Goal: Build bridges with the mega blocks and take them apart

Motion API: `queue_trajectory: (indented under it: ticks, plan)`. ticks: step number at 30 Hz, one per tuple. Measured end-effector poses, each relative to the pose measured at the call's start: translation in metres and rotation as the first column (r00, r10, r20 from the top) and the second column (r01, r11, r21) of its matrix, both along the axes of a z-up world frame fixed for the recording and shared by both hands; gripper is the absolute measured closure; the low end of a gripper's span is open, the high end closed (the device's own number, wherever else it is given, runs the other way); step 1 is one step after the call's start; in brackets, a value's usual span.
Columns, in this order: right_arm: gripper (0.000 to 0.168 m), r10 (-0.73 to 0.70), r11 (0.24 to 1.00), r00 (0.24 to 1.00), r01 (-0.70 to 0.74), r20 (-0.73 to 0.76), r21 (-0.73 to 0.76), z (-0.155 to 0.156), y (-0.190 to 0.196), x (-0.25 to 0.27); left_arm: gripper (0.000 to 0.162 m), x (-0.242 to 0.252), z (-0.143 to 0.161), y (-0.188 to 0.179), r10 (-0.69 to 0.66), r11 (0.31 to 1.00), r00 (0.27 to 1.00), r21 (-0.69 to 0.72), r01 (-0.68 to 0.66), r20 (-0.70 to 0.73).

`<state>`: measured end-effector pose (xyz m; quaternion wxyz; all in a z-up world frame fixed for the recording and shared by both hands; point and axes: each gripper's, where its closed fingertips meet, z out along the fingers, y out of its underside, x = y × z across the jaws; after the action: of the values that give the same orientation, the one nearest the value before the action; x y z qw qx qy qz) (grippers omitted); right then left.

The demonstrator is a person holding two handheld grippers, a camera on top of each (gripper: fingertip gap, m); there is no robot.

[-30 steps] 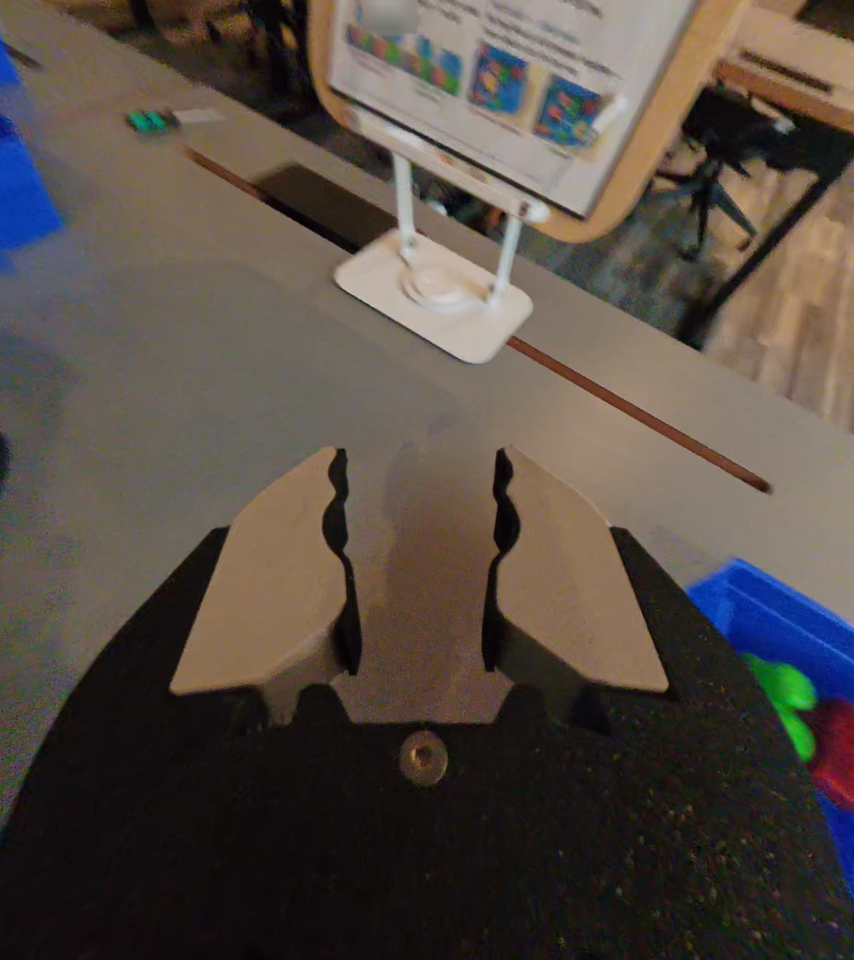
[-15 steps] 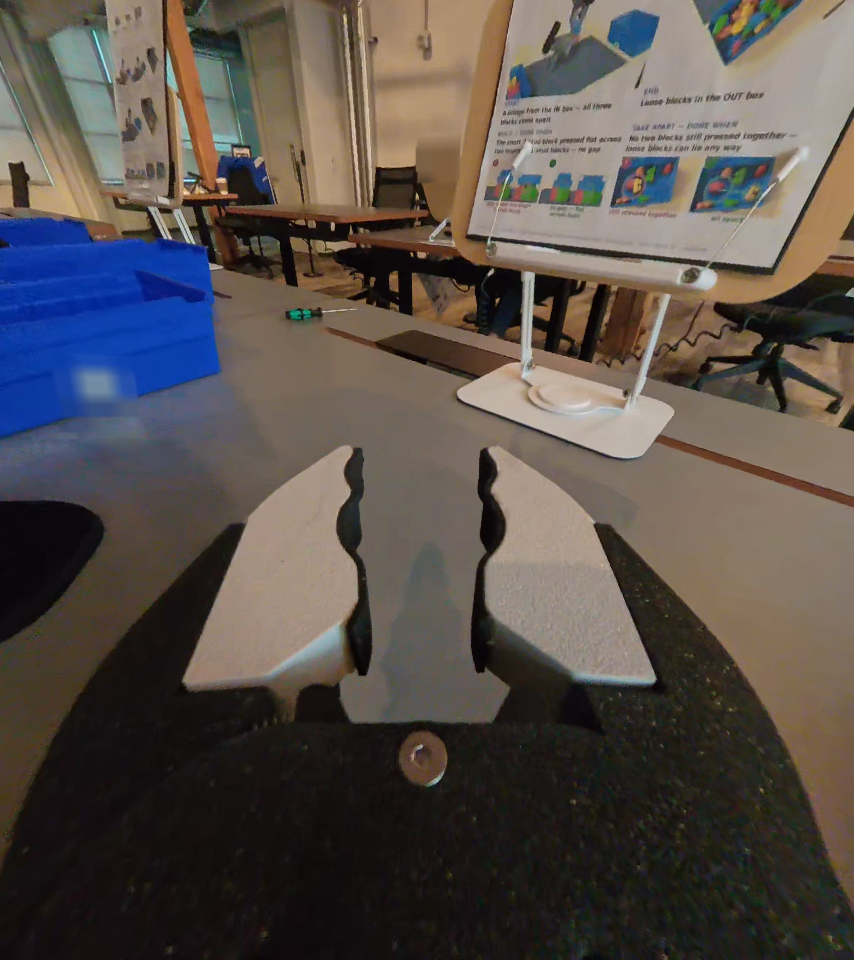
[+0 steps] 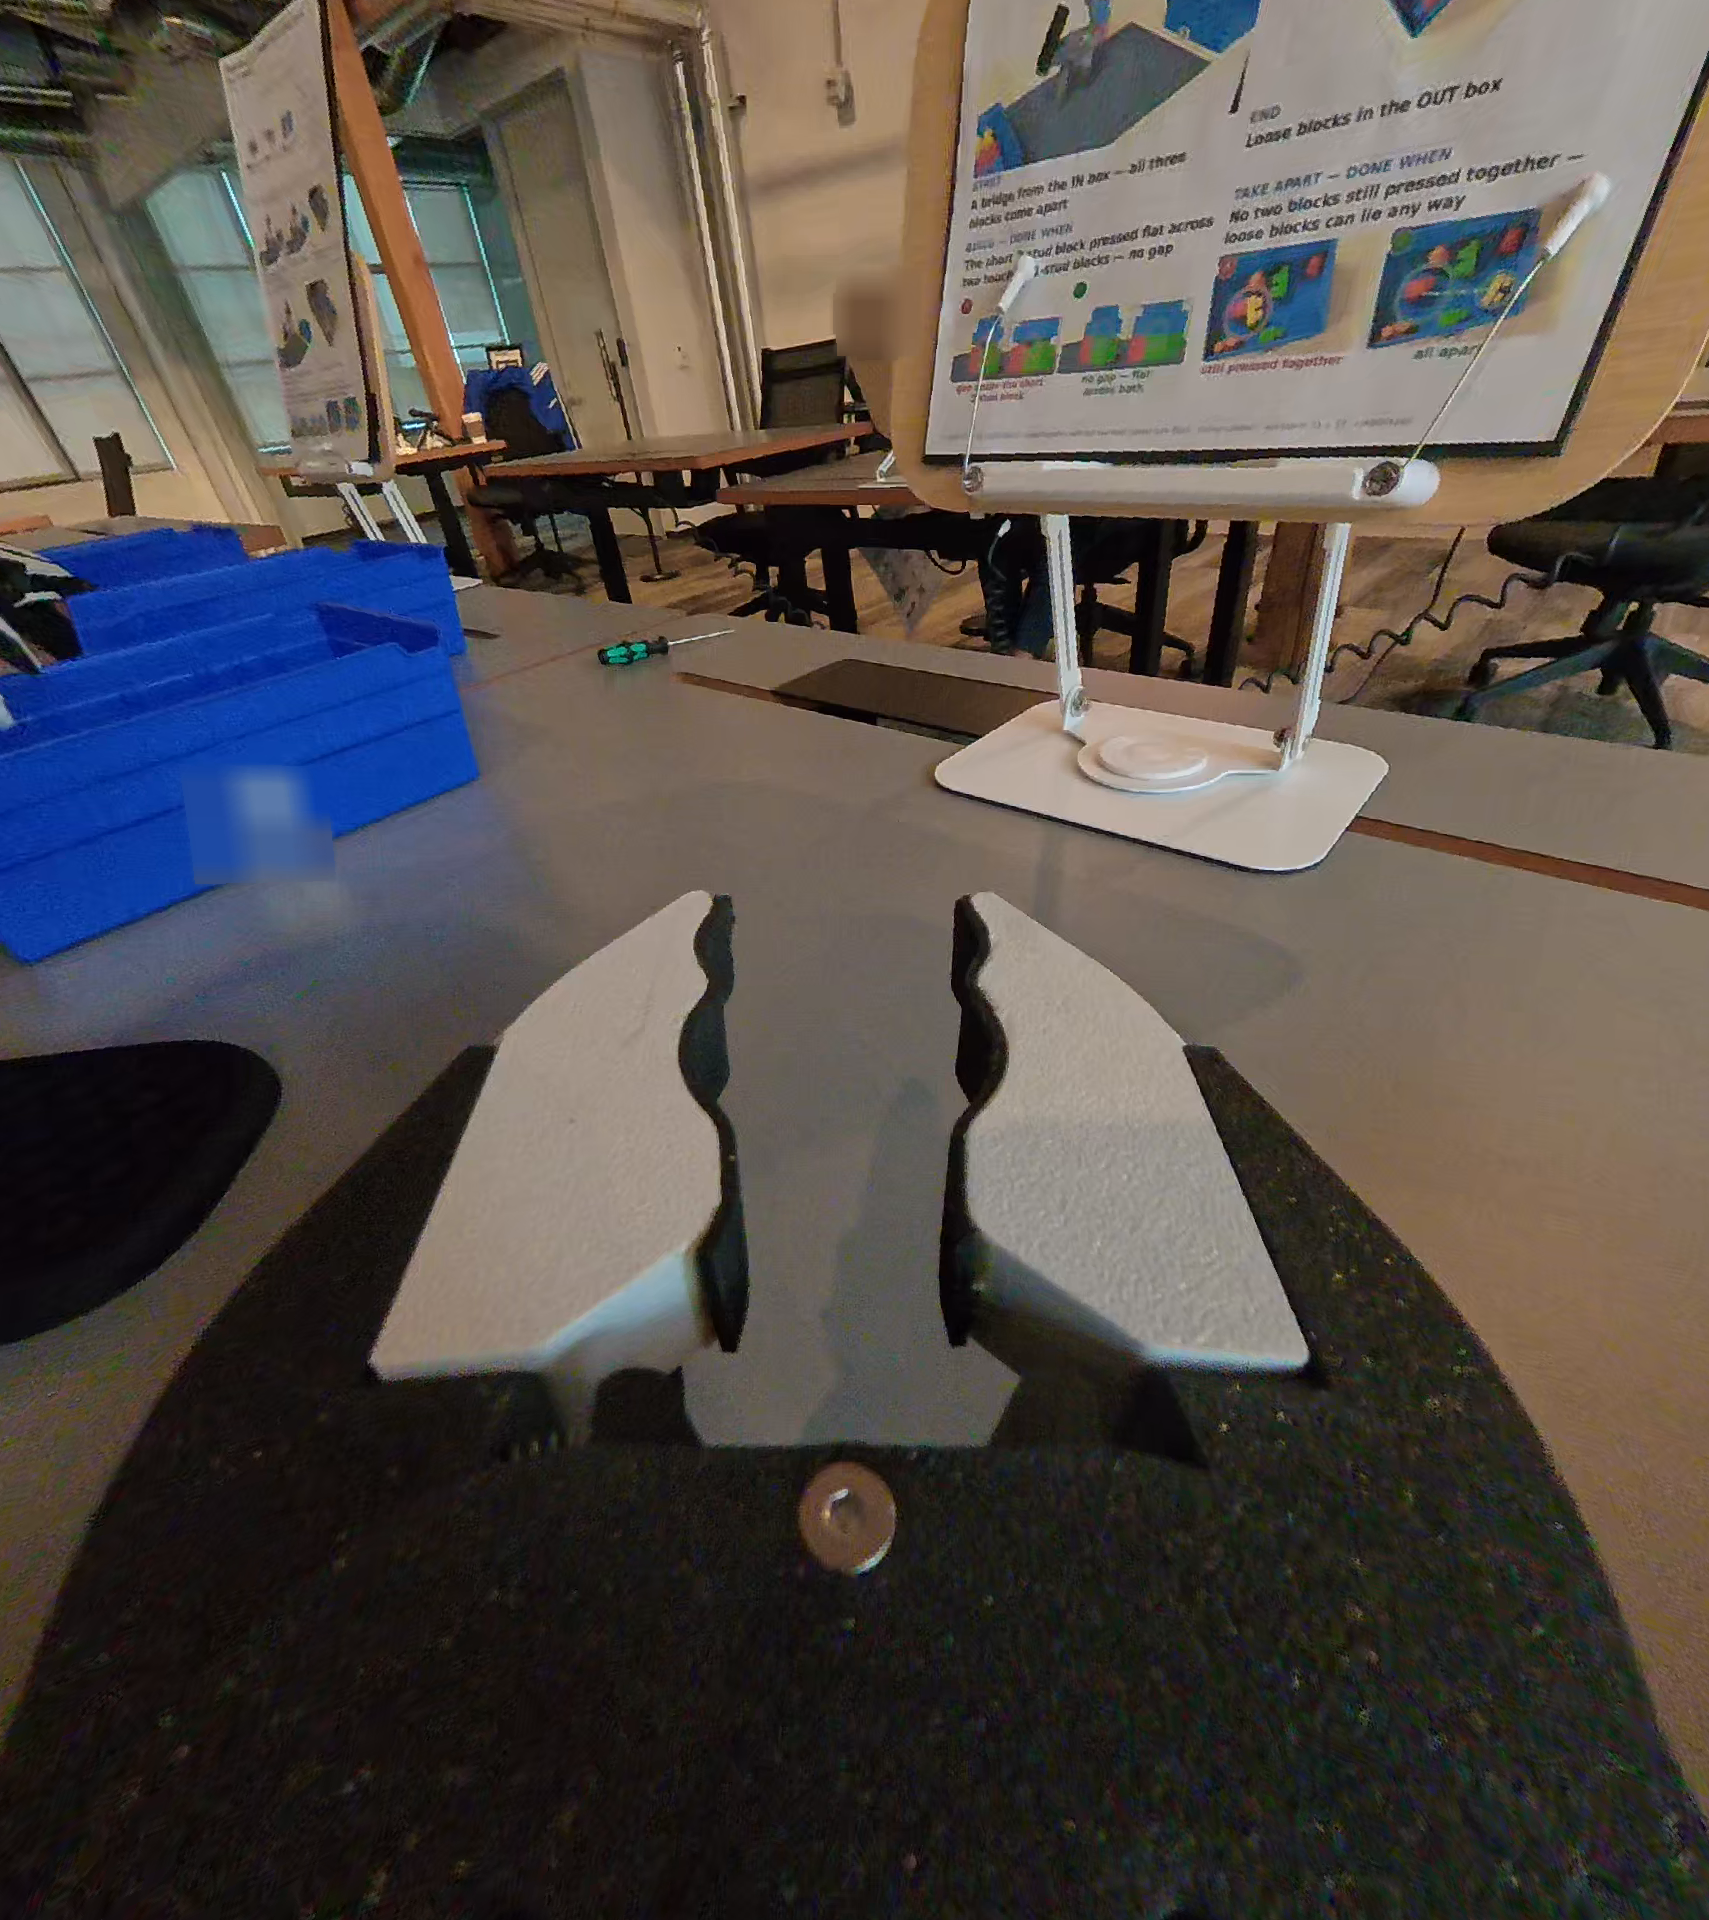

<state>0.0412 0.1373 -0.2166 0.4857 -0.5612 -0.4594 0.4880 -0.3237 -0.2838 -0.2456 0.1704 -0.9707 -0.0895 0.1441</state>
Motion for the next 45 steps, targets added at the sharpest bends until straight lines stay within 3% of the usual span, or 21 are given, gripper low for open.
queue_trajectory:
  ticks: [8, 16, 19, 21, 32, 40, 45]
  plan:
    - [0.129, 0.003, 1.0, 1.0, -0.003, -0.012, -0.019, 0.002, 0.001, 0.002, 0.117, 0.001, -0.04, -0.016, -0.162, 0.962, 0.971, -0.189, 0.195, 0.176]
    - [0.129, 0.003, 1.0, 1.0, -0.003, -0.01, -0.018, 0.002, 0.001, 0.002, 0.119, -0.006, -0.055, -0.019, -0.138, 0.953, 0.967, -0.237, 0.188, 0.214]
    - [0.129, 0.004, 1.0, 1.0, -0.004, -0.007, -0.018, 0.002, 0.001, 0.002, 0.133, -0.006, -0.061, -0.02, -0.141, 0.953, 0.964, -0.233, 0.193, 0.225]
    - [0.129, 0.002, 1.0, 1.0, -0.002, -0.006, -0.019, 0.001, 0.002, 0.002, 0.133, -0.005, -0.06, -0.02, -0.141, 0.956, 0.961, -0.218, 0.194, 0.236]
    - [0.129, 0.015, 1.0, 1.0, -0.015, 0.026, -0.014, -0.004, -0.001, -0.002, 0.133, 0.003, 0.01, -0.001, -0.243, 0.94, 0.965, -0.22, 0.26, 0.104]
    - [0.13, 0.024, 1.0, 0.998, -0.023, 0.055, -0.009, -0.009, -0.003, -0.003, 0.133, 0.043, 0.071, 0.073, -0.457, 0.868, 0.89, -0.226, 0.442, -0.015]
    - [0.13, 0.022, 1.0, 0.997, -0.023, 0.074, 0.001, -0.012, -0.003, -0.004, 0.133, 0.089, 0.074, 0.134, -0.611, 0.778, 0.792, -0.2, 0.595, -0.022]
